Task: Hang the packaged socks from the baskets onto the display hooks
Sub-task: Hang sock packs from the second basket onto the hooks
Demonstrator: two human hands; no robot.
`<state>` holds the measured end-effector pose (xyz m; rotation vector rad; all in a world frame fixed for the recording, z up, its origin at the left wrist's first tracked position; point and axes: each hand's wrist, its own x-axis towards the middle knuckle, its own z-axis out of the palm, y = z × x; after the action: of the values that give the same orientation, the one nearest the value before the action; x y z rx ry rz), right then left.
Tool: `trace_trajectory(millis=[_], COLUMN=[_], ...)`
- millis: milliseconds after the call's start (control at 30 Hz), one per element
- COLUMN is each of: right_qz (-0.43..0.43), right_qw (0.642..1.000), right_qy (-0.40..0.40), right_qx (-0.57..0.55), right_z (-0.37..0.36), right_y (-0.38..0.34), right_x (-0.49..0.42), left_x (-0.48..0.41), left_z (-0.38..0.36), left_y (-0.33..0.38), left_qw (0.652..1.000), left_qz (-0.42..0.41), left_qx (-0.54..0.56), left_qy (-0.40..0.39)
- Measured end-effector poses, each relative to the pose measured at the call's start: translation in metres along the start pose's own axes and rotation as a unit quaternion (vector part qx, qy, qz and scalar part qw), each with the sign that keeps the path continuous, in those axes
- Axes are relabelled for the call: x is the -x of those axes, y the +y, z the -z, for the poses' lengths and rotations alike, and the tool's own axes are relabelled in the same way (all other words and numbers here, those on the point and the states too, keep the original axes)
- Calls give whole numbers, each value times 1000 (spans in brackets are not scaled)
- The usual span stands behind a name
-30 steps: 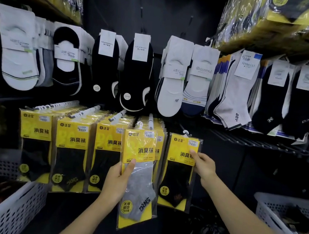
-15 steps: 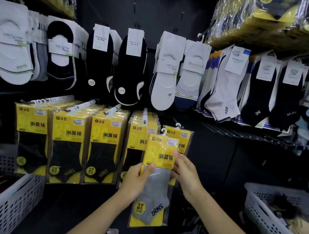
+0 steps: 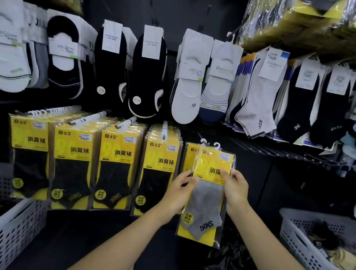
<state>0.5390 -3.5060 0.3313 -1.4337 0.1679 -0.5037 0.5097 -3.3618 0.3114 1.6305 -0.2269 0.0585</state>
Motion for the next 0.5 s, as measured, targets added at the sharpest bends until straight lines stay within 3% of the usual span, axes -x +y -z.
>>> trace_trajectory(millis=[233,500], right_qz=[20,-43], right_qw=[997,997], right_qy=[-48,13], right_qx=[55,61], right_z=[-25,-19], right_y=[7,34], right_x=[-15,-14], left_x=[-12,-12], left_z=[9,17], left_y=[-7,-35], left_qw=[999,999], left_qz=[0,33], left_qx=[17,-14], left_qy=[44,13])
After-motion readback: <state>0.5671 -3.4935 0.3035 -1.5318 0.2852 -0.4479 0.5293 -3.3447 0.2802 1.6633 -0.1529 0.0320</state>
